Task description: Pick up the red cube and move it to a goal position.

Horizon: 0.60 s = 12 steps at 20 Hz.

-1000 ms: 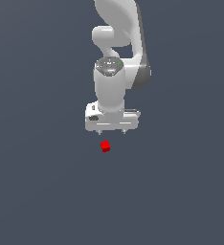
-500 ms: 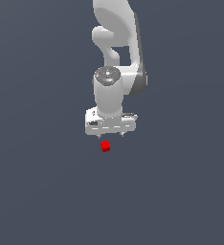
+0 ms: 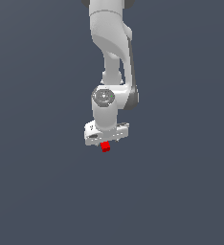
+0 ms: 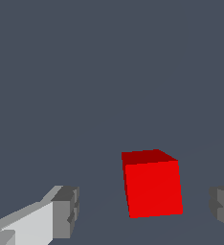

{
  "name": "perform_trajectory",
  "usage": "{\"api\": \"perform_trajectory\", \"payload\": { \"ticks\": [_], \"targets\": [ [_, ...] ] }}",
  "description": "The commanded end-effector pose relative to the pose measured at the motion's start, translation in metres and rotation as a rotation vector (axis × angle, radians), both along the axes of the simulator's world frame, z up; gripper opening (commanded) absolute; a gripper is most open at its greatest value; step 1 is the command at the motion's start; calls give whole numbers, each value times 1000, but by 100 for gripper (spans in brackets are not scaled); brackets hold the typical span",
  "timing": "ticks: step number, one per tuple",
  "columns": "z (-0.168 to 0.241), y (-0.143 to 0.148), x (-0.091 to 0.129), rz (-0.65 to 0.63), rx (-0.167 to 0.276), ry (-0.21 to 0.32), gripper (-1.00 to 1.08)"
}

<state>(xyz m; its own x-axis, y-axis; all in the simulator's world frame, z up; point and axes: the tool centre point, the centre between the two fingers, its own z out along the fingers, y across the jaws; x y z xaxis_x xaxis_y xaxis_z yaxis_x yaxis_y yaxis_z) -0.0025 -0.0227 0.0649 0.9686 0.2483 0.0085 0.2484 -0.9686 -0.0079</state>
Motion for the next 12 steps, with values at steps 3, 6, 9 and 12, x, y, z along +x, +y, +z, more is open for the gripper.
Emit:
{"api": "perform_trajectory", "payload": {
  "ticks": [3,6,9,12],
  "targets": [
    [-29,-7,-1,61,-6,4,100],
    [-41,-10,-2,85,-8,5,100],
    [-48,-12,-2,99,-10,6,100],
    [-49,-13,-1,102,-10,7,100]
  ]
}}
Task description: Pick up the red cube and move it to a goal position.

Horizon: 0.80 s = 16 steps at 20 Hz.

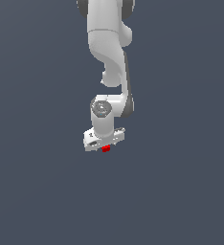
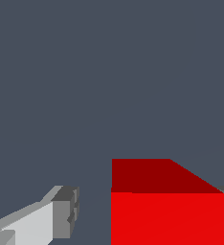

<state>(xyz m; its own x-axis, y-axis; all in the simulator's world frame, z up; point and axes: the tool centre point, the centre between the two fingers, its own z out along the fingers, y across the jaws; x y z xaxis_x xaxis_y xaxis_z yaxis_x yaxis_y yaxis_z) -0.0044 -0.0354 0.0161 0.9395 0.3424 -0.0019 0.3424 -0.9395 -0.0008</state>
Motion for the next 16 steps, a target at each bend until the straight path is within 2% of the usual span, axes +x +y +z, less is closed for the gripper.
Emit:
{"api": "perform_trajectory", "payload": {
  "ticks": [1,5,6,16],
  "targets": [
    [0,0,1,2,-1,-1,100],
    [4,1,1,-6,0,-2,100],
    [4,1,1,-6,0,-2,-100],
    [4,1,1,-6,0,-1,-100]
  ]
}}
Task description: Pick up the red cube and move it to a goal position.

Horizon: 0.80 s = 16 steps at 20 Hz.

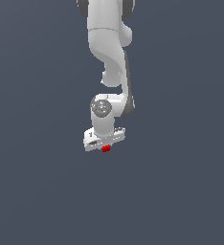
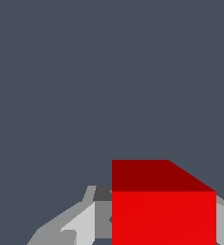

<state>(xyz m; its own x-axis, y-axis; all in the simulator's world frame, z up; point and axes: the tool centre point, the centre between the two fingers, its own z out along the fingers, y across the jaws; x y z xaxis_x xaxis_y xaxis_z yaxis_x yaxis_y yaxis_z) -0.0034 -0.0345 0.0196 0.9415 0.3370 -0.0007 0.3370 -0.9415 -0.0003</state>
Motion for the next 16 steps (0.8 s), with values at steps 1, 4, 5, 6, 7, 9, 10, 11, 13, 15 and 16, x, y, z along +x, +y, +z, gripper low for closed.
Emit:
{"api": "perform_trajectory", "payload": {
  "ticks": [1,4,5,6,7,9,10,11,13,15,16],
  "targets": [
    [0,0,0,0,0,0,-100],
    [3,-1,-2,0,0,0,-100],
    [5,-1,-3,0,0,0,-100],
    [7,-2,-4,0,0,0,-100],
    [10,-2,-5,0,0,0,-100],
    [17,-3,-9,0,0,0,-100],
    [21,-4,-11,0,0,0,-100],
    [25,-5,-13,0,0,0,-100],
    [35,-7,-18,0,0,0,-100],
    [47,-9,-24,0,0,0,-100],
    [53,-10,-27,0,0,0,-100]
  ]
}}
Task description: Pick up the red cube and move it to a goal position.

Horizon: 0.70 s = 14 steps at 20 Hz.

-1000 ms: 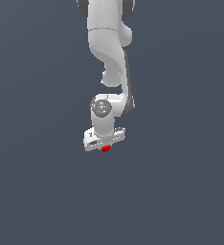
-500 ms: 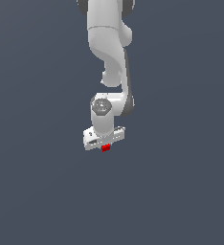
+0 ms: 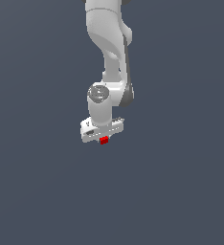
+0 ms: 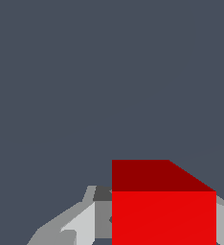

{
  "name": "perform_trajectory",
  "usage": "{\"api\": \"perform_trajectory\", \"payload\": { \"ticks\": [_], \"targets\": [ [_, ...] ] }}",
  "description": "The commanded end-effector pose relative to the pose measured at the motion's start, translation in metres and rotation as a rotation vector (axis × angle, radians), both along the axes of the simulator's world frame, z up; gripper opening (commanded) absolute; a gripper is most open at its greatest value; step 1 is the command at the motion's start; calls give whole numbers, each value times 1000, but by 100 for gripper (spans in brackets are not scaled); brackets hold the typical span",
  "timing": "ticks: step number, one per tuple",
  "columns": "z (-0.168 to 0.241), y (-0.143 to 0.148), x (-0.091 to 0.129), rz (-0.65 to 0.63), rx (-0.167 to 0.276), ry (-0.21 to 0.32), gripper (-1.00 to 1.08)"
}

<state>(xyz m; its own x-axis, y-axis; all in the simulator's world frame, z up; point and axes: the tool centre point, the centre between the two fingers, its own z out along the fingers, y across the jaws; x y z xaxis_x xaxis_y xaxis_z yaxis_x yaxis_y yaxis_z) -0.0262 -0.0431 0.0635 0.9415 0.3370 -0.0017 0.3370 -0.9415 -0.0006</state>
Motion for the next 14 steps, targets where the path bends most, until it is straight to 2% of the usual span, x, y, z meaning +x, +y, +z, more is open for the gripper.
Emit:
{"api": "perform_trajectory", "payload": {
  "ticks": [1,8,14],
  "targets": [
    [15,-3,-7,0,0,-1,-100],
    [45,-9,-20,0,0,-1,-100],
    [53,-10,-24,0,0,-1,-100]
  ]
}}
